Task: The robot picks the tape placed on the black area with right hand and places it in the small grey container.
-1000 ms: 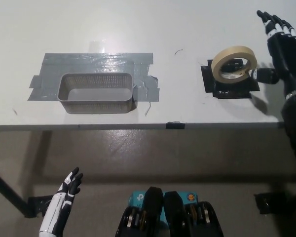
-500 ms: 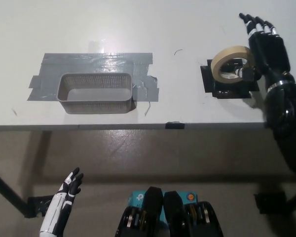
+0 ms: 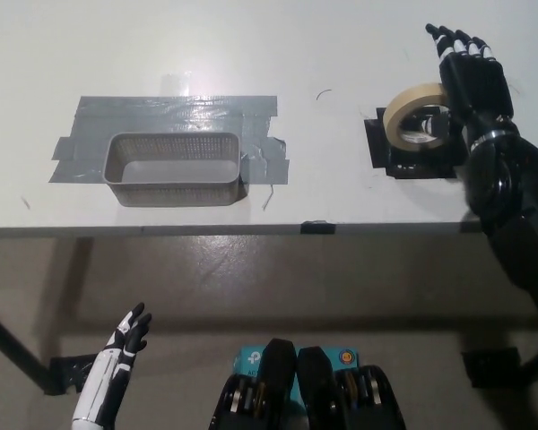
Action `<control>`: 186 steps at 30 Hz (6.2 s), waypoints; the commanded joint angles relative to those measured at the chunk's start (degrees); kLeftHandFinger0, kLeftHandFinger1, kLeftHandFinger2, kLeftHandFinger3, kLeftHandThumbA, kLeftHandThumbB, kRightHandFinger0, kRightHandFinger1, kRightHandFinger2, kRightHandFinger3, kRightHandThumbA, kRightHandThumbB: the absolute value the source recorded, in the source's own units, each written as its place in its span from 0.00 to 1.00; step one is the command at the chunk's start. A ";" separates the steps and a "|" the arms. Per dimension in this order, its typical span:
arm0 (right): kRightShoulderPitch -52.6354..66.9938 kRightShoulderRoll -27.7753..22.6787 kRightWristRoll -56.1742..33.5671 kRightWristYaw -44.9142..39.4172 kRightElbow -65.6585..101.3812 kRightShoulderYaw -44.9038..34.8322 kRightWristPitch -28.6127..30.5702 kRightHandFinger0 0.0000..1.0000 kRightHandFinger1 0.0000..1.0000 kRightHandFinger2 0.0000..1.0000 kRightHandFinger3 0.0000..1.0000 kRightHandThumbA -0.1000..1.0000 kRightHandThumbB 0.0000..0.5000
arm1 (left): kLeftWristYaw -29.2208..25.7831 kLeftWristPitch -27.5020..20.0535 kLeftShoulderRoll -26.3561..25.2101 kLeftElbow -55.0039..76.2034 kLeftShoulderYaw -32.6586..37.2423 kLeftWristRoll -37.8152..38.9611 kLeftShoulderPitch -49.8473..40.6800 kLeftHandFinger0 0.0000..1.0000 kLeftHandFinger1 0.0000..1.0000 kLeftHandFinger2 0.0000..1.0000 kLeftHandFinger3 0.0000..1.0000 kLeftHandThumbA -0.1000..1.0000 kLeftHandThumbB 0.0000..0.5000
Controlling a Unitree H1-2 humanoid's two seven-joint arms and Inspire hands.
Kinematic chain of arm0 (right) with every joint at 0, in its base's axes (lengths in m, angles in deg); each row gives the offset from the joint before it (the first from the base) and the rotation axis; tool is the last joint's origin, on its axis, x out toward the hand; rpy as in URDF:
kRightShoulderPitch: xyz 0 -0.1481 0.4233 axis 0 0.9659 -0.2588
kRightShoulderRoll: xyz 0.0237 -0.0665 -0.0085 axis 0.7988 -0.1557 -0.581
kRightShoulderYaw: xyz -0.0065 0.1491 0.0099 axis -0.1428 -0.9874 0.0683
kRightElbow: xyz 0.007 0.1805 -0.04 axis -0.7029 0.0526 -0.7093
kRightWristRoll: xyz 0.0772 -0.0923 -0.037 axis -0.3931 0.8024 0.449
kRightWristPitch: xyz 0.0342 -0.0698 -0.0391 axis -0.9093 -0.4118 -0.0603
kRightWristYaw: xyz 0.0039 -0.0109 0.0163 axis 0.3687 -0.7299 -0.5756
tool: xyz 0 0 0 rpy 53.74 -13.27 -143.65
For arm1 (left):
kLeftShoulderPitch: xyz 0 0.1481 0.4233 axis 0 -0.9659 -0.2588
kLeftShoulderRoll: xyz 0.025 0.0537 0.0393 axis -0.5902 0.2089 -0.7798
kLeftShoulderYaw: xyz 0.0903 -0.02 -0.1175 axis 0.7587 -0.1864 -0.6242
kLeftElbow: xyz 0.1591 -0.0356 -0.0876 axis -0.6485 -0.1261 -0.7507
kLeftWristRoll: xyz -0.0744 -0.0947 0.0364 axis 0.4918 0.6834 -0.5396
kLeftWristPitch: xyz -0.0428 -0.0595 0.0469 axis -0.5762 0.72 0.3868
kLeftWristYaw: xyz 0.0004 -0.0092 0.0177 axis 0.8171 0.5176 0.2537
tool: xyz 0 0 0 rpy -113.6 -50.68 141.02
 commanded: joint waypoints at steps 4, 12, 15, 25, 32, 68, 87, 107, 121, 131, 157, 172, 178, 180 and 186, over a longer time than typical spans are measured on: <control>-5.60 0.04 0.36 4.52 -2.62 0.96 0.32 1.00 1.00 1.00 1.00 0.95 0.80 | 0.11 -1.00 -0.32 2.29 0.15 -1.16 0.59 1.00 1.00 1.00 1.00 1.00 0.07; -7.21 -0.15 0.72 5.33 -6.84 2.83 0.18 1.00 1.00 1.00 1.00 0.95 0.80 | 0.35 -0.88 -0.19 2.36 -0.04 -0.41 0.58 1.00 1.00 1.00 1.00 1.00 0.11; -7.86 -0.13 0.95 5.15 -8.35 3.87 -0.34 1.00 1.00 1.00 1.00 0.95 0.79 | 0.42 -0.74 -0.29 2.43 -0.03 -0.43 0.71 1.00 1.00 1.00 1.00 1.00 0.11; -13.56 0.98 2.79 15.52 -22.91 10.67 5.06 0.69 0.73 0.77 0.85 0.31 0.67 | 0.14 -1.64 -0.22 1.95 0.08 -0.86 0.91 1.00 1.00 1.00 1.00 1.00 0.12; -13.97 1.09 0.66 31.39 -26.02 10.35 17.05 0.00 0.29 0.69 0.70 0.00 0.45 | 0.68 -1.19 -0.77 2.11 0.03 -0.58 1.45 1.00 1.00 1.00 1.00 1.00 0.14; -25.44 17.95 1.22 31.04 -27.25 13.45 16.85 0.00 0.28 0.69 0.60 0.00 0.36 | 0.91 -0.57 -0.90 3.12 0.58 -0.96 0.69 1.00 1.00 1.00 1.00 1.00 0.08; -26.28 29.54 0.76 23.53 -36.12 18.82 10.53 0.00 0.07 0.50 0.28 0.00 0.41 | 0.19 0.38 -0.51 4.70 3.60 -4.72 0.98 1.00 1.00 1.00 1.00 1.00 0.10; -24.51 28.57 0.41 22.03 -36.80 18.64 8.04 0.00 0.14 0.52 0.27 0.01 0.41 | 0.58 0.44 -0.29 6.04 4.86 -4.95 0.57 1.00 1.00 1.00 1.00 1.00 0.05; -25.15 29.87 -2.65 18.69 -36.73 15.01 3.56 1.00 1.00 1.00 1.00 0.81 0.64 | 1.12 0.71 -0.30 6.22 5.06 -4.73 0.69 1.00 1.00 1.00 1.00 1.00 0.10; -25.15 29.28 -3.82 17.64 -36.41 13.91 3.65 1.00 1.00 1.00 1.00 0.80 0.68 | 0.91 1.03 -0.38 6.69 5.18 -5.58 1.42 1.00 1.00 1.00 1.00 0.99 0.11; -3.26 1.36 -6.50 -25.33 21.16 24.22 3.93 1.00 1.00 1.00 1.00 0.91 0.91 | 2.62 0.09 -0.82 5.47 4.64 -3.89 2.13 1.00 1.00 1.00 1.00 0.94 0.04; -3.55 -7.47 -21.74 -35.21 41.07 11.72 -3.52 1.00 1.00 1.00 1.00 1.00 0.97 | 2.19 0.89 -0.28 5.12 3.92 -2.86 0.91 1.00 1.00 1.00 1.00 0.87 0.09; 3.03 -10.41 -27.54 -34.77 55.22 4.90 -6.93 1.00 1.00 1.00 1.00 1.00 0.84 | 1.57 -0.87 -0.33 4.47 3.40 -2.63 1.47 1.00 1.00 1.00 1.00 0.86 0.04; 8.61 -10.77 -30.98 -32.67 61.61 1.48 -7.01 1.00 1.00 1.00 1.00 1.00 0.75 | 1.29 -0.20 -0.68 4.47 2.91 -3.06 2.04 1.00 1.00 1.00 1.00 0.89 0.08; 31.88 -8.57 -36.95 -25.49 72.99 -5.92 -3.68 1.00 1.00 1.00 1.00 1.00 0.77 | 1.26 -2.97 -0.47 2.91 2.47 -2.03 0.25 1.00 1.00 1.00 1.00 0.91 0.12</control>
